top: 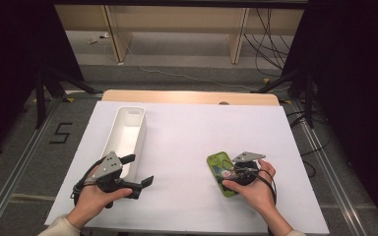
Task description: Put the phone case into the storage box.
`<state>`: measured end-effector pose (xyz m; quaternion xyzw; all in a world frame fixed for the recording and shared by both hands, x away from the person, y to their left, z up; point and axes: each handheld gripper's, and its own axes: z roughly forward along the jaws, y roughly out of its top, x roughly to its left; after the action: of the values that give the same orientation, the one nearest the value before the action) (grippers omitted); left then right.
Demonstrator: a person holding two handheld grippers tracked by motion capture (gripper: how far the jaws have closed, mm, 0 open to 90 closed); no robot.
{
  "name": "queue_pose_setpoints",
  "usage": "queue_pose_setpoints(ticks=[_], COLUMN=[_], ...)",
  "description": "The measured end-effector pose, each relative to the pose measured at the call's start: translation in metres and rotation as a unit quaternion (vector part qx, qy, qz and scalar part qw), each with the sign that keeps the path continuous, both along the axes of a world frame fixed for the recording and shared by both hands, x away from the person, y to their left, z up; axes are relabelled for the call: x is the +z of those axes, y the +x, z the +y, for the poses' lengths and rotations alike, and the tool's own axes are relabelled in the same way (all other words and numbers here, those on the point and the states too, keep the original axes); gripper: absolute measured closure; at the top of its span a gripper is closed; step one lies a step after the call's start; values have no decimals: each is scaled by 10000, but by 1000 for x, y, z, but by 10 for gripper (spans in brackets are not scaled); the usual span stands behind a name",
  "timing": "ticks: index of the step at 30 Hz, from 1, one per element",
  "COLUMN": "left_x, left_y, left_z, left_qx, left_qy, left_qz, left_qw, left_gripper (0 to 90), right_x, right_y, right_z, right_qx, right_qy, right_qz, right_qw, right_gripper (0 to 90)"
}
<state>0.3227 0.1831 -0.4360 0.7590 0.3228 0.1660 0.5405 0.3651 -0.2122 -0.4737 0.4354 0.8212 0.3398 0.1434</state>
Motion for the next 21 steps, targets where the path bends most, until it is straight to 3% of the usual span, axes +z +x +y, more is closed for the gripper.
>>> queue_pose_setpoints(ticks=[21], left_x=[0], left_y=[0], left_z=[0], left_qx=[3], left_qy=[-17], left_qz=[8], left_qw=[10000], left_gripper=[27], right_x=[-5], right_y=[6], right_z=[13], right_qx=[-352], right_qy=[-195], right_qz=[227], right_qw=[9989], right_gripper=[95])
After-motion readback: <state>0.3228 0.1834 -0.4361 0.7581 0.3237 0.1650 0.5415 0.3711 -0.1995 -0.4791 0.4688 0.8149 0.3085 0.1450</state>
